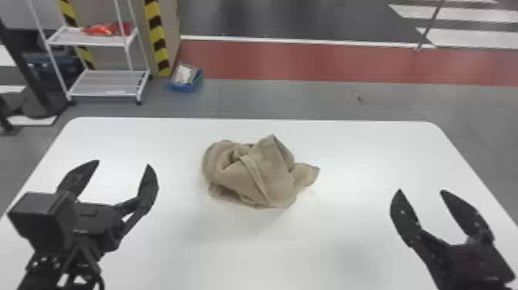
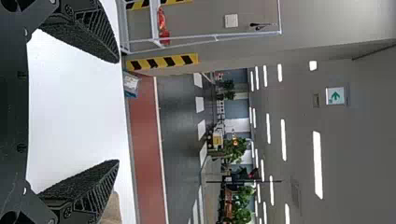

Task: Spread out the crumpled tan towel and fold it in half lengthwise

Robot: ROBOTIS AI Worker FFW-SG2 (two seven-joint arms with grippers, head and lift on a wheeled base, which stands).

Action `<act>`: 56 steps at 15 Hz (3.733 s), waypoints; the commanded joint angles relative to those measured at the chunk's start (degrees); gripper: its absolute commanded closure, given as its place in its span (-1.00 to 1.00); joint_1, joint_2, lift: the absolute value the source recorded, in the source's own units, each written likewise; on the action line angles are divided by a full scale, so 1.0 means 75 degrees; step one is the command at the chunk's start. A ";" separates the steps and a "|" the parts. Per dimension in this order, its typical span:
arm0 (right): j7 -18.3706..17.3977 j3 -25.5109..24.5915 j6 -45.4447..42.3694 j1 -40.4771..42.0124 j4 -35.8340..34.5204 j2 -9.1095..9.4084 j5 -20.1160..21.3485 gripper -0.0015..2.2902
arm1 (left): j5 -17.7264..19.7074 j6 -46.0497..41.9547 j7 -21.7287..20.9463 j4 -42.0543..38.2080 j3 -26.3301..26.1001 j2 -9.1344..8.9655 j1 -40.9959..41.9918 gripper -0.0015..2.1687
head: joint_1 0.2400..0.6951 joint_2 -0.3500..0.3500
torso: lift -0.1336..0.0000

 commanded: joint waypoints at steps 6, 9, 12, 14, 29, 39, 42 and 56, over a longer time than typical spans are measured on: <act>0.0224 -0.0448 0.1158 -0.1395 0.1070 -0.0083 0.0076 -0.83 | -0.0126 0.1936 0.0190 0.0046 -0.1414 -0.0326 -0.0735 -0.86 | 1.00 -0.46 | -0.85; 0.0236 -0.0448 0.1369 -0.1782 0.1574 -0.0200 0.0556 -0.83 | -0.0302 0.2030 0.0787 0.0070 -0.2316 -0.0396 -0.0899 -0.83 | 1.00 -0.62 | -0.85; 0.0693 -0.0412 0.1674 -0.2157 0.1984 -0.0271 0.0674 -0.76 | -0.0325 0.1960 0.1174 0.0339 -0.2738 -0.0443 -0.1169 -0.80 | 1.00 -0.81 | -0.85; 0.1712 -0.0260 0.1721 -0.2286 0.2055 -0.0271 0.0627 -0.75 | -0.0360 0.1678 0.1174 0.0574 -0.2750 -0.0443 -0.1262 -0.80 | 1.00 -0.84 | -0.85; 0.3013 0.2775 0.3057 -0.4196 0.3086 -0.0259 0.3017 -0.38 | -0.0126 0.0366 0.1362 0.0632 -0.1625 -0.0162 -0.0899 -0.81 | 1.00 0.26 | -0.85; 0.4080 0.2295 0.3572 -0.3774 0.0613 -0.0271 0.2431 0.76 | -0.0032 -0.0243 0.1373 0.0585 -0.1367 -0.0103 -0.0735 -0.81 | 1.00 0.46 | -0.85; 0.4044 0.2166 0.3947 -0.3950 -0.0277 -0.0212 0.2021 0.76 | 0.0003 -0.0267 0.1373 0.0539 -0.1180 -0.0091 -0.0630 -0.81 | 1.00 0.46 | -0.85; 0.4056 -0.3283 0.3643 -0.2262 0.0484 -0.0013 -0.0744 0.76 | 0.0050 -0.0712 0.1408 0.0996 -0.1191 -0.0091 -0.0805 -0.81 | 1.00 -0.45 | -0.85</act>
